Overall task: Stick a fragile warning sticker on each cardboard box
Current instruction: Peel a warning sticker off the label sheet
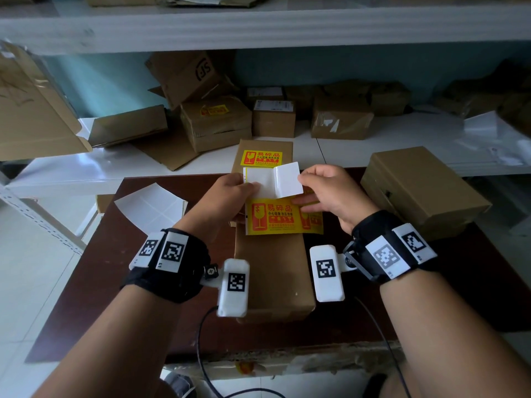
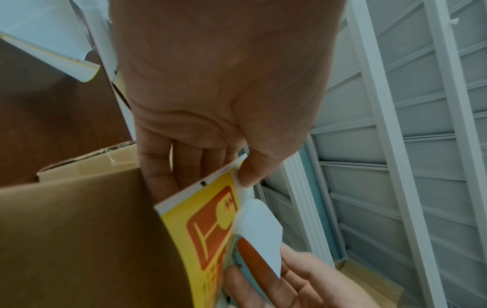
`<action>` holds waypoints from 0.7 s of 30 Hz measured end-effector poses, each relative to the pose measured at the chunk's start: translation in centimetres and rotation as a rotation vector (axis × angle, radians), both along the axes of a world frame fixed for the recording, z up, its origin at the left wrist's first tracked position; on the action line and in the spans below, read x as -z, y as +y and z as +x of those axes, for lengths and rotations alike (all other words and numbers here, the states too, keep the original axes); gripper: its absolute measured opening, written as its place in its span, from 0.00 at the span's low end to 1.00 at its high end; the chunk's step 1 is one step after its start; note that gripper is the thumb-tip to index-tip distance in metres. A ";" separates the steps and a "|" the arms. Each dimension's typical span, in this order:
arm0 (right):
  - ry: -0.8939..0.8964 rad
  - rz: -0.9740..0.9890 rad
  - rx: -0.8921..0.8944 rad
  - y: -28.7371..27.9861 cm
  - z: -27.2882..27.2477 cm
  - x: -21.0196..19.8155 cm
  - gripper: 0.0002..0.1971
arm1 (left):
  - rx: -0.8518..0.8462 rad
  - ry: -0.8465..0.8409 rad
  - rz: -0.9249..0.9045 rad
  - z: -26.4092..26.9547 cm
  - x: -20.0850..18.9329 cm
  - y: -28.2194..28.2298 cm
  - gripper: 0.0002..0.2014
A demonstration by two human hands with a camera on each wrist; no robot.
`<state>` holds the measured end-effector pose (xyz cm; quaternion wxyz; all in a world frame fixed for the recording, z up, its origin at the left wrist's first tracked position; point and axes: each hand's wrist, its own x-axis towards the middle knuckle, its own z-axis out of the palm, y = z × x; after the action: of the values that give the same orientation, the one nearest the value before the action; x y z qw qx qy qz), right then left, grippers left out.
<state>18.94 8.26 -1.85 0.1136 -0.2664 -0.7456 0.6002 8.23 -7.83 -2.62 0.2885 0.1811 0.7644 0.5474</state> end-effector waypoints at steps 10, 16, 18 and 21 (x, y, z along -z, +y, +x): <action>-0.007 0.045 0.007 0.4 0.3 0.0 0.07 | -0.005 0.055 0.002 -0.2 0.2 0.1 0.07; -0.018 0.068 0.012 0.5 0.4 0.1 0.07 | 0.001 0.118 -0.009 -0.3 0.3 0.1 0.06; -0.022 0.078 0.010 0.6 0.5 0.1 0.07 | 0.007 0.132 -0.007 -0.3 0.4 0.0 0.06; -0.023 0.078 0.010 0.6 0.5 0.1 0.07 | 0.015 0.144 -0.008 -0.3 0.4 0.0 0.06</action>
<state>19.44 8.90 -1.95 0.1183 -0.2723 -0.7684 0.5670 7.92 -7.85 -3.02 0.2374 0.2247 0.7839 0.5279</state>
